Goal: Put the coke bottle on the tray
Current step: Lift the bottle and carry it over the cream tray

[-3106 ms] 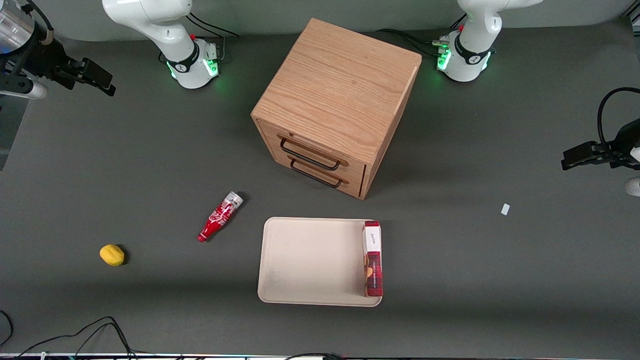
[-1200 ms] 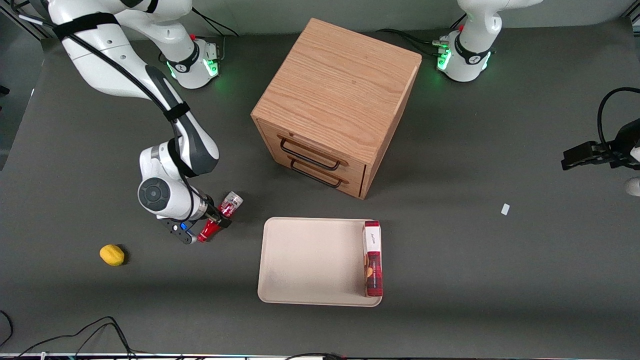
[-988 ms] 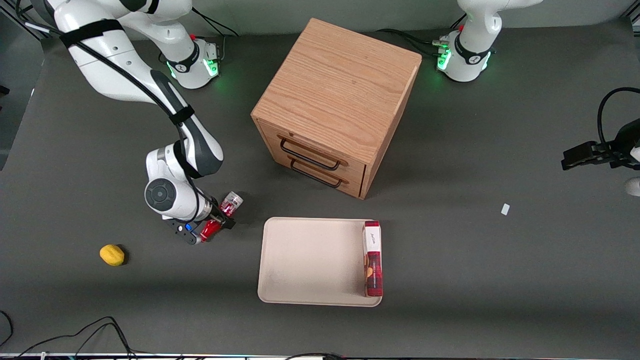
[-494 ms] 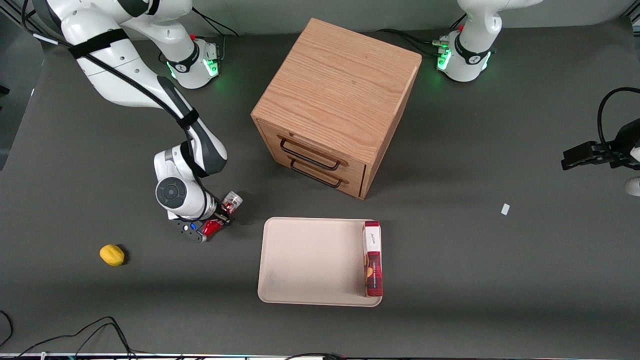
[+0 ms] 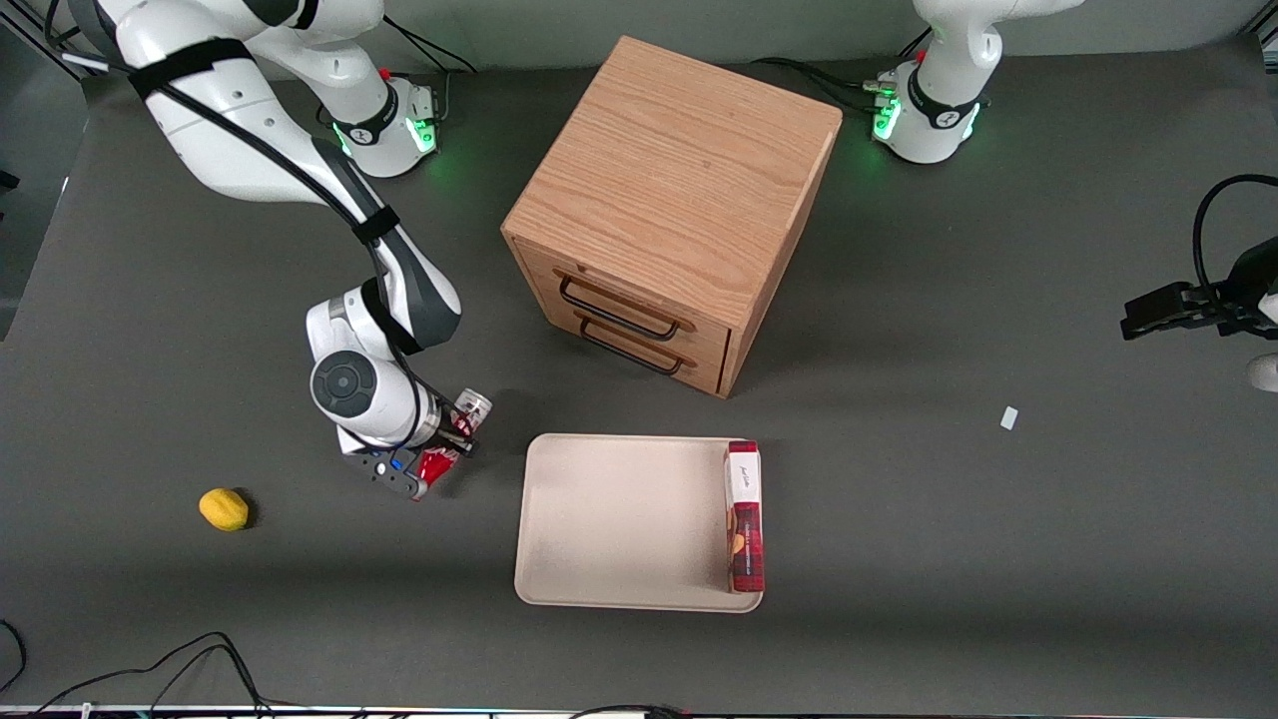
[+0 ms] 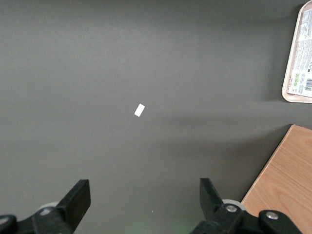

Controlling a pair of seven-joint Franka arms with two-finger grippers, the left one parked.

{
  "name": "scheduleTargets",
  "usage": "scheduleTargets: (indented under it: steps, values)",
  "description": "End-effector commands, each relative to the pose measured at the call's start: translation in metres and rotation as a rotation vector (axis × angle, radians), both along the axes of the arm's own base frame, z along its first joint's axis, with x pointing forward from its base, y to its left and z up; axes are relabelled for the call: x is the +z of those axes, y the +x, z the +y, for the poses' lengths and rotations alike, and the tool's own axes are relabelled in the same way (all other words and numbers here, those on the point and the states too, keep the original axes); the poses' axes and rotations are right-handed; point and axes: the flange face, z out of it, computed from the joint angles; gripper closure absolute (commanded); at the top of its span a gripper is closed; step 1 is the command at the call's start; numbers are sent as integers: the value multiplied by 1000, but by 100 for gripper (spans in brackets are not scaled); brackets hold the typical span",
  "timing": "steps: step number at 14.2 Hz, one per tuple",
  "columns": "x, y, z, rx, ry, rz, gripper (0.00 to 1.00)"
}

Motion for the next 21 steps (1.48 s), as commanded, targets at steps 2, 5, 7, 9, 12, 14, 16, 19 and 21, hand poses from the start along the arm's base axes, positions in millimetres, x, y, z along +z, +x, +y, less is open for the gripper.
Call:
scheduleTargets:
  steps: [2, 5, 7, 9, 12, 14, 16, 19, 21]
  values:
    - [31, 59, 29, 169, 53, -8, 100]
    - [10, 86, 53, 172, 110, -34, 100]
    - [-14, 95, 71, 178, 136, -54, 100]
    - [-32, 94, 83, 190, 154, -78, 100]
    - [-57, 88, 94, 338, 157, -71, 100]
    - [-61, 87, 93, 345, 155, -65, 100]
    - [-61, 86, 94, 333, 158, -62, 1]
    - [-58, 86, 94, 332, 157, -61, 0]
    - [-41, 88, 90, 331, 152, -54, 0]
